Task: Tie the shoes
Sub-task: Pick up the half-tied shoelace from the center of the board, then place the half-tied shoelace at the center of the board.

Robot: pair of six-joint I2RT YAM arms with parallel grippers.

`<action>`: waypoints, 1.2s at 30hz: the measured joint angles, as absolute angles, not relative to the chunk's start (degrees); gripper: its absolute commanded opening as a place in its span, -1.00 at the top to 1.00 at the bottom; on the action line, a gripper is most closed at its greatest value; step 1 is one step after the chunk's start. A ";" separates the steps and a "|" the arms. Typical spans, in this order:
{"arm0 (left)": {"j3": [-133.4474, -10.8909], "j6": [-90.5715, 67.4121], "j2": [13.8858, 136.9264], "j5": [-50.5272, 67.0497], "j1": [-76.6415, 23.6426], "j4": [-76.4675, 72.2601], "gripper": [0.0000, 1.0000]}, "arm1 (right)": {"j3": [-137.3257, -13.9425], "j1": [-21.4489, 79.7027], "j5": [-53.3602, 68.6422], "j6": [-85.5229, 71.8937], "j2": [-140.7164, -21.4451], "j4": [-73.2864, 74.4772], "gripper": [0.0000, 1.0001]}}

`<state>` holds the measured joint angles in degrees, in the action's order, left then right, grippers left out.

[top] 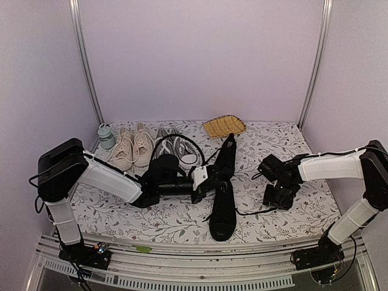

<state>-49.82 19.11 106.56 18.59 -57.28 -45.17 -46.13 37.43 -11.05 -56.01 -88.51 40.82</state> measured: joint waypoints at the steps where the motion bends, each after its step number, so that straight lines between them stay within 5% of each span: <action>1: -49.84 19.25 106.56 18.59 -57.28 -45.17 1.00 | -46.13 37.30 -11.00 -56.29 -88.62 40.73 -0.03; 8: -49.82 19.73 106.56 18.55 -57.30 -45.17 1.00 | -46.06 36.86 -10.17 -56.29 -89.65 39.94 0.05; 14: -49.84 20.12 106.56 18.48 -57.30 -45.17 1.00 | -46.11 36.73 -9.98 -54.30 -90.02 38.35 0.99; 28: -49.84 20.56 106.56 18.13 -57.30 -45.19 1.00 | -46.54 36.58 -6.31 -43.00 -86.41 35.51 1.00; 36: -49.82 20.53 106.56 17.41 -57.36 -45.21 1.00 | -60.75 36.62 5.45 -29.19 -86.67 26.24 1.00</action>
<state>-49.82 20.53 106.56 17.41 -57.36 -45.21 -60.75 36.62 5.45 -29.19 -86.67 26.24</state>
